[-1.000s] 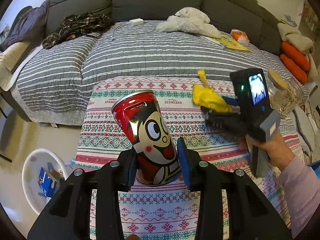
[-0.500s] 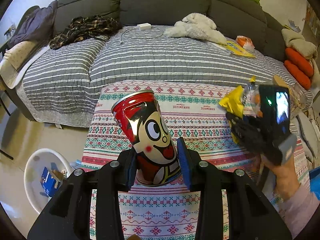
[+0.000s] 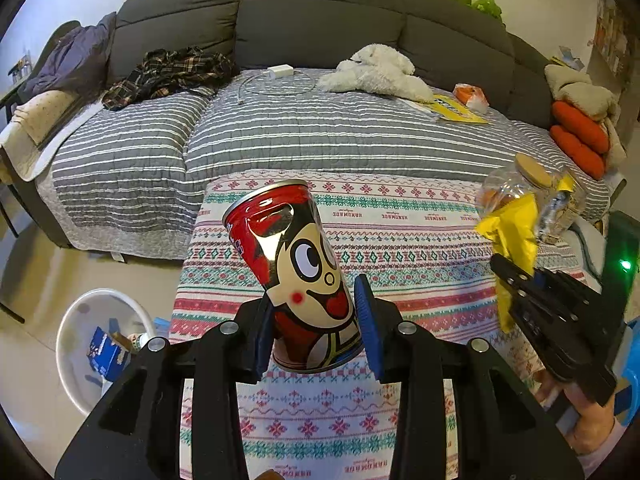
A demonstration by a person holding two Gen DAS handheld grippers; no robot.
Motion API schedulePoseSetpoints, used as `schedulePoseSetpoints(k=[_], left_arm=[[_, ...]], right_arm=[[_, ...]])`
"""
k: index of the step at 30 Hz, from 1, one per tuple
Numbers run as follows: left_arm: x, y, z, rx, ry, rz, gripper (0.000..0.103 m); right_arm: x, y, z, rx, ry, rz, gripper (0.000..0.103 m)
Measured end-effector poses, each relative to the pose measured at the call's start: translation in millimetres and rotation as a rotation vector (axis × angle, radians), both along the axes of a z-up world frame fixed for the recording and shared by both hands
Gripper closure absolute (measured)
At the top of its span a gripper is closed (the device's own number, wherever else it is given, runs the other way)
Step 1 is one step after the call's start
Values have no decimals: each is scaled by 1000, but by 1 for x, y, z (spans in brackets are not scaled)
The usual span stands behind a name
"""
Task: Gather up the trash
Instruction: 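Carry the red can and yellow packet to the wastebasket and release both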
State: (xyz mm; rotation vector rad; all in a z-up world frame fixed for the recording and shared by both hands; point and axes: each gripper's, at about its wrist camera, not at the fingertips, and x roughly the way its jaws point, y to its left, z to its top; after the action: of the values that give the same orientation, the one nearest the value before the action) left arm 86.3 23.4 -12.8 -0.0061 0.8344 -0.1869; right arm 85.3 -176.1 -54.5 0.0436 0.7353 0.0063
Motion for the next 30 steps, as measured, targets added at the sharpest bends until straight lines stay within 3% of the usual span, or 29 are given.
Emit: schedulePoseSetpoints(k=[14,22,30], left_arm=[[-38,50,15,-15,-48,27,68],[-47,97,20,-56,-51,86,68],[-45,152,6,-62,-26,183,68]], right_arm=[[-66,58,25,51,-64,25,90],[-72,116,30,77,-71,121,90],[-69,172,26,113,-56,217,90]])
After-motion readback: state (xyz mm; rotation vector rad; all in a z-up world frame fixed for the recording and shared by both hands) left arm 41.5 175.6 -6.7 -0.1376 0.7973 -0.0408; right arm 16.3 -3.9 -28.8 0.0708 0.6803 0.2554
